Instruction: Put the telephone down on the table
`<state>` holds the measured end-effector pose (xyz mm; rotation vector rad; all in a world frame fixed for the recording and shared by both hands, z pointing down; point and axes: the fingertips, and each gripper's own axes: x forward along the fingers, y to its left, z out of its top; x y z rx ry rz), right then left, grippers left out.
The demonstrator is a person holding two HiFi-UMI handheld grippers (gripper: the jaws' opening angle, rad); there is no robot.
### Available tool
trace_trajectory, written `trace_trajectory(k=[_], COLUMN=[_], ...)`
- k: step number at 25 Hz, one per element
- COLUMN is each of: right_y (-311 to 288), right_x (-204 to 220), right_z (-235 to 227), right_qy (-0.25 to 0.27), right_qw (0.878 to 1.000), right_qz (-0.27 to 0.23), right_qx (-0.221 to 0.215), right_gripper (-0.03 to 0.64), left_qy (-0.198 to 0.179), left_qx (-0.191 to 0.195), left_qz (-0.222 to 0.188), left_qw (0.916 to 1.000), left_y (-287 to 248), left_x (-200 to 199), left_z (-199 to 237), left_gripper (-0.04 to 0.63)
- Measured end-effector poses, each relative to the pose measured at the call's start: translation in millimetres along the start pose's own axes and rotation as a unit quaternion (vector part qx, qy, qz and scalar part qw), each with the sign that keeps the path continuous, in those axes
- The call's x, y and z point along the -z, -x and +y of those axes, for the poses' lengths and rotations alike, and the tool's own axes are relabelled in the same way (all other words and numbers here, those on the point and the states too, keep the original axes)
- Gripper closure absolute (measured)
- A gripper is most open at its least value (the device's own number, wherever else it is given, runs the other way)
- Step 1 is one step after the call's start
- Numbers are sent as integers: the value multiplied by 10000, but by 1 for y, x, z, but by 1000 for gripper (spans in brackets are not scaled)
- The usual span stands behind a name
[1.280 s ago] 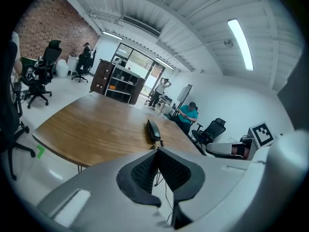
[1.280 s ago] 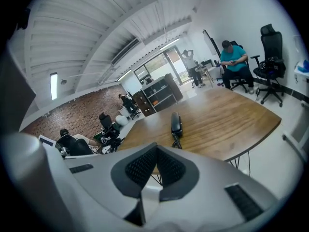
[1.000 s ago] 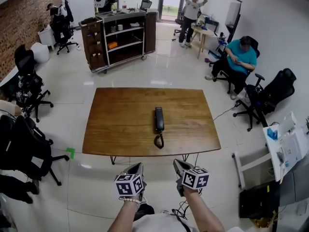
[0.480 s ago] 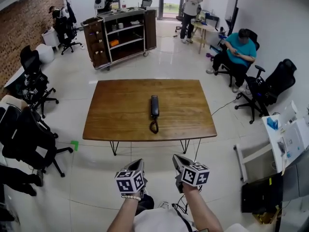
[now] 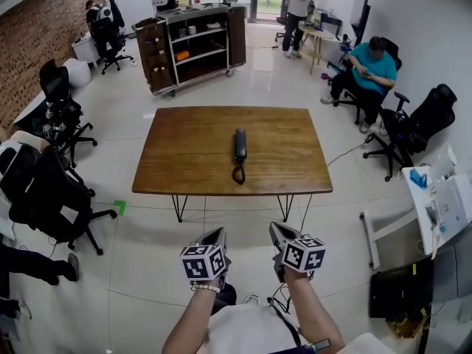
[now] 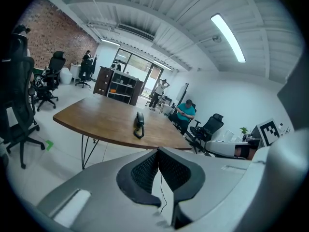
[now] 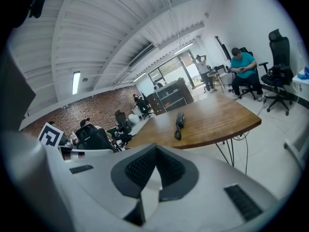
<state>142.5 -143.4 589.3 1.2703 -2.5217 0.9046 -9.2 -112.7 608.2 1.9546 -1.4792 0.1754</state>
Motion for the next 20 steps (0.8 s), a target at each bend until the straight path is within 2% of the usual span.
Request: trace_trajectory(k=[20], right_y=[-8], right_x=[-14], right_z=[-9], right_qy=[42], right_qw=[9998], right_qz=[-78], right_qx=[162], right_gripper=[615], left_qy=[-30], left_qx=[155], left_qz=[-93], left_qw=[9998], left_y=[-17], left_x=[-20], left_z=[-4], left_gripper=[607])
